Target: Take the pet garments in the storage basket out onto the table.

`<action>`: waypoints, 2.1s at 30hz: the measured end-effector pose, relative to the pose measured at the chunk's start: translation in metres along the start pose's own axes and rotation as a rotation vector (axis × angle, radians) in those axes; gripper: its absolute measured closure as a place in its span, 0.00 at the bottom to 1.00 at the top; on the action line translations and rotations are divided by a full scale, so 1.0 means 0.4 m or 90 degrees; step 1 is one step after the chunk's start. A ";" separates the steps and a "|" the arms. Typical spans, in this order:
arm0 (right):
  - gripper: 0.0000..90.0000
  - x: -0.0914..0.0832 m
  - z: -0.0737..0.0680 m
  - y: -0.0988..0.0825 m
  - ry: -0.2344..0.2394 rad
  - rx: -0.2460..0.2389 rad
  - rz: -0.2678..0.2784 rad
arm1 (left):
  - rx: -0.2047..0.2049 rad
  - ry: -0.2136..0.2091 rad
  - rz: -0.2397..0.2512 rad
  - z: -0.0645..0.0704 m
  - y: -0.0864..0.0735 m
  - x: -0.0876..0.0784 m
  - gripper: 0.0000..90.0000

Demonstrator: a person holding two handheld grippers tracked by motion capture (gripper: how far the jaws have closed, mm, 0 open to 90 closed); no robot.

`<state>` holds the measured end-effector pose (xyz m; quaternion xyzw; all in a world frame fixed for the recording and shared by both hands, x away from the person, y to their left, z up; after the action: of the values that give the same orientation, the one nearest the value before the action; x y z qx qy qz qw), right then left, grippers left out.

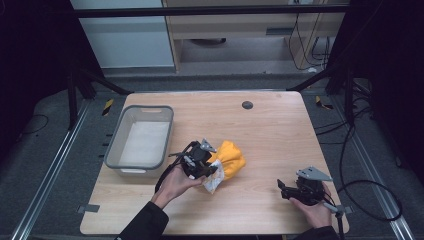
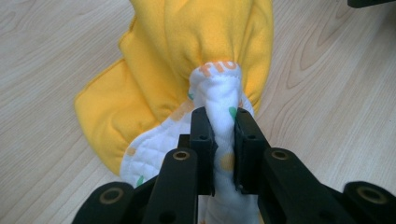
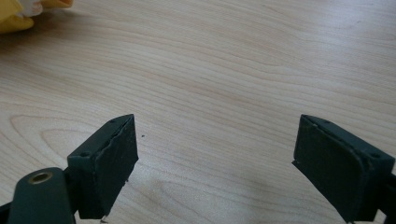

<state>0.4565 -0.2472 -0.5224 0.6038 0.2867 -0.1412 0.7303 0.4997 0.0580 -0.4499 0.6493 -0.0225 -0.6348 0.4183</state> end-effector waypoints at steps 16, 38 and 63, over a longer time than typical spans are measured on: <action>0.15 0.000 -0.003 -0.001 0.001 0.002 -0.002 | 0.002 -0.005 -0.006 0.006 -0.016 0.038 0.77; 0.14 0.001 -0.002 -0.001 0.001 -0.002 0.000 | 0.019 0.003 0.102 0.020 -0.017 -0.034 0.37; 0.12 0.003 -0.003 -0.003 -0.002 -0.005 -0.001 | -0.054 0.085 0.211 -0.031 -0.195 -0.136 0.29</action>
<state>0.4564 -0.2462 -0.5239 0.6004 0.2866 -0.1415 0.7330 0.4606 0.1454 -0.4527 0.6593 -0.0746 -0.5130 0.5446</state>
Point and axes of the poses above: each handheld gripper's, and its own axes: x roughly forward along the jaws, y roughly out of its top, z roughly to its right, the point moved 5 cm from there along x, roughly forward along the jaws, and after that the axes turned 7 degrees about -y, right-handed, at the moved point
